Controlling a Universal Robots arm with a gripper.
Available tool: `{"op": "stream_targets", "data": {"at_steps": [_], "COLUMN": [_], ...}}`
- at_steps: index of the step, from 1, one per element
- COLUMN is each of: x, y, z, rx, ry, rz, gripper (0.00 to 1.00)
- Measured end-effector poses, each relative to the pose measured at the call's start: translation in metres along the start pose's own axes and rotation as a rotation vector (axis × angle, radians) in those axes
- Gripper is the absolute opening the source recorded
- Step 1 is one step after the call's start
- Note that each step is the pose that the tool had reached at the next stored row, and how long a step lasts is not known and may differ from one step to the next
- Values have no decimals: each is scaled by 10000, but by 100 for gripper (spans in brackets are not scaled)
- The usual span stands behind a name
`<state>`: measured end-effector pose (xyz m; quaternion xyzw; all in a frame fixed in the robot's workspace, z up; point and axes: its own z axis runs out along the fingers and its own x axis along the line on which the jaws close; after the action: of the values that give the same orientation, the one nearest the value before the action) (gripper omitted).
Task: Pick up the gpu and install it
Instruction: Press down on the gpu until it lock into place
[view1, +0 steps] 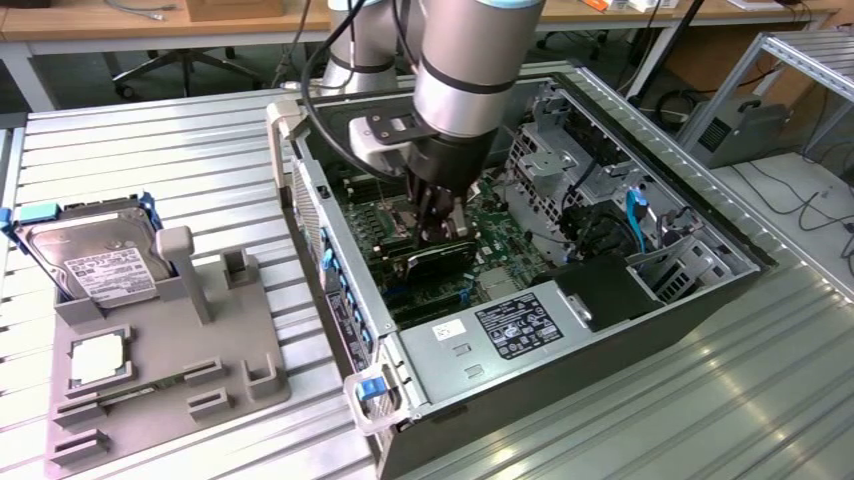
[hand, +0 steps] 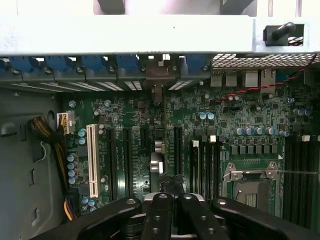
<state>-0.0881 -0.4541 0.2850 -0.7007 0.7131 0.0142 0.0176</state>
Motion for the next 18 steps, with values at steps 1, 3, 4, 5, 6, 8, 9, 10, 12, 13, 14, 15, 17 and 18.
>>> {"op": "stream_targets", "data": {"at_steps": [1, 3, 4, 5, 6, 8, 9, 10, 12, 13, 14, 15, 17, 18], "x": [-1, -3, -4, -5, -5, -4, -4, -4, -4, -4, -3, -2, -1, 0], "y": [-11, -28, -29, -30, -31, -31, -31, -31, -31, -31, -31, -29, -28, -26], "z": [4, 9, 10, 13, 25, 42, 43, 43, 44, 57, 68, 84, 114, 126], "rx": [0, 0, -1, -1, 0, -1, -2, -2, 0, 3, 0, -1, 0, -1], "ry": [-1, 0, 2, 2, 1, 2, 4, 5, 2, -5, 2, 3, 1, 3], "rz": [0, 0, 1, 3, 1, 1, 1, 1, 1, 1, 1, 1, 1, 1], "gripper": [11, 11, 11, 11, 11, 11, 11, 11, 11, 11, 11, 11, 11, 11]}}
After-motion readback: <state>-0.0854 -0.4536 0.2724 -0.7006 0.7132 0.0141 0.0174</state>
